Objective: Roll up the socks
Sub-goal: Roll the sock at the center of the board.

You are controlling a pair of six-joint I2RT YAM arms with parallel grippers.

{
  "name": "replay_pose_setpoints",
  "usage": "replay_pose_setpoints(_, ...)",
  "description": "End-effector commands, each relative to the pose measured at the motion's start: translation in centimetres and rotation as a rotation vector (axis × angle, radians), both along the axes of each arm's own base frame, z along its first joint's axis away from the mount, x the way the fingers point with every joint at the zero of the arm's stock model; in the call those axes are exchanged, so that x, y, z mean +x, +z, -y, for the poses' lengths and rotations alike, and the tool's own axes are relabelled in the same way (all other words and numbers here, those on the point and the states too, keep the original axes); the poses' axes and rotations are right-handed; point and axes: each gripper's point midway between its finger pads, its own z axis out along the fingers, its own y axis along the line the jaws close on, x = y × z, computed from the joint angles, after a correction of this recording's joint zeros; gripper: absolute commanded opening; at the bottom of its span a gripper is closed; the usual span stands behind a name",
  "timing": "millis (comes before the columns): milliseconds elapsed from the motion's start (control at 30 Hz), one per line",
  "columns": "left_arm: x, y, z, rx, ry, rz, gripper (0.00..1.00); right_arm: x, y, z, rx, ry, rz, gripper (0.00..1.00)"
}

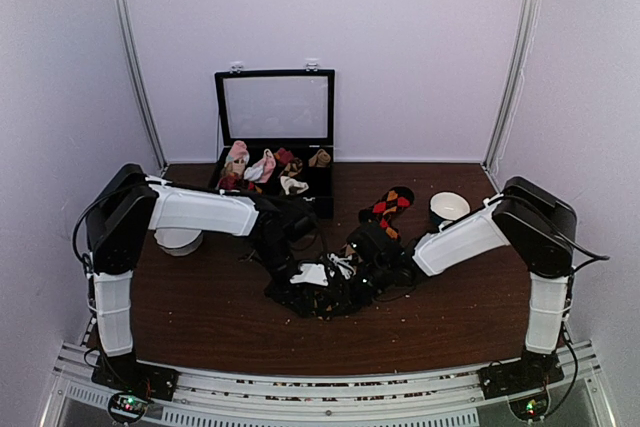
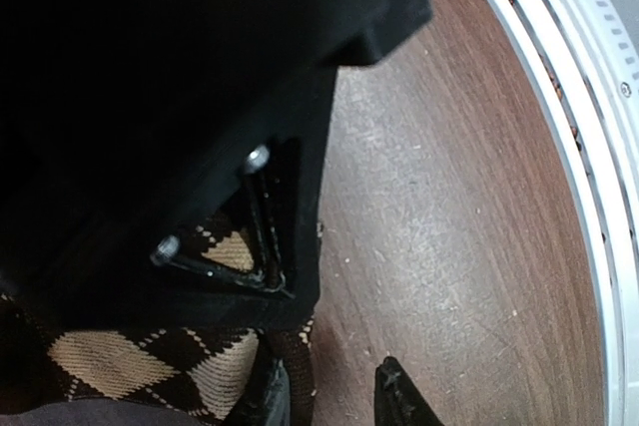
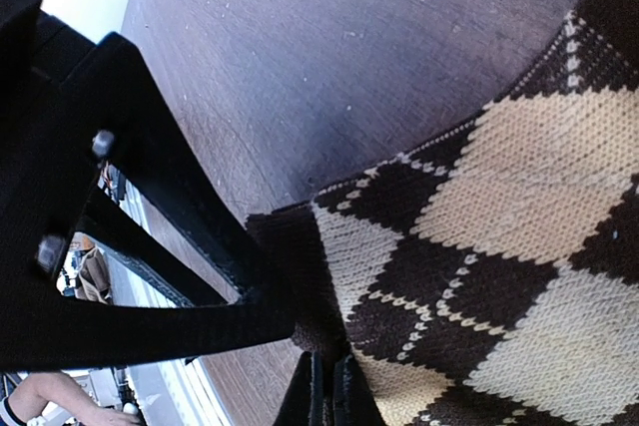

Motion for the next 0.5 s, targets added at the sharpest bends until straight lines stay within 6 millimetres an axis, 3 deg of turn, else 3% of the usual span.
replay_pose_setpoints(0,1.0,-1.5,0.2,0.039,0.009,0.033,0.31,0.0,-4.5,3.1,-0.17,-0.066,-0.064,0.0)
replay_pose_setpoints(300,0.8,-2.8,-0.6,0.099,0.03,0.013,0.08,0.0,-3.2,2.6,-0.084,-0.07,-0.076,0.04)
replay_pose_setpoints(400,0.3,-3.0,-0.9,0.12,0.042,-0.02,0.07,0.1,-2.6,2.2,-0.04,-0.071,-0.08,0.06)
replay_pose_setpoints(467,0.0,-3.1,-1.0,0.132,0.055,-0.046,0.15,0.1,-2.5,2.1,-0.025,-0.077,-0.09,0.07)
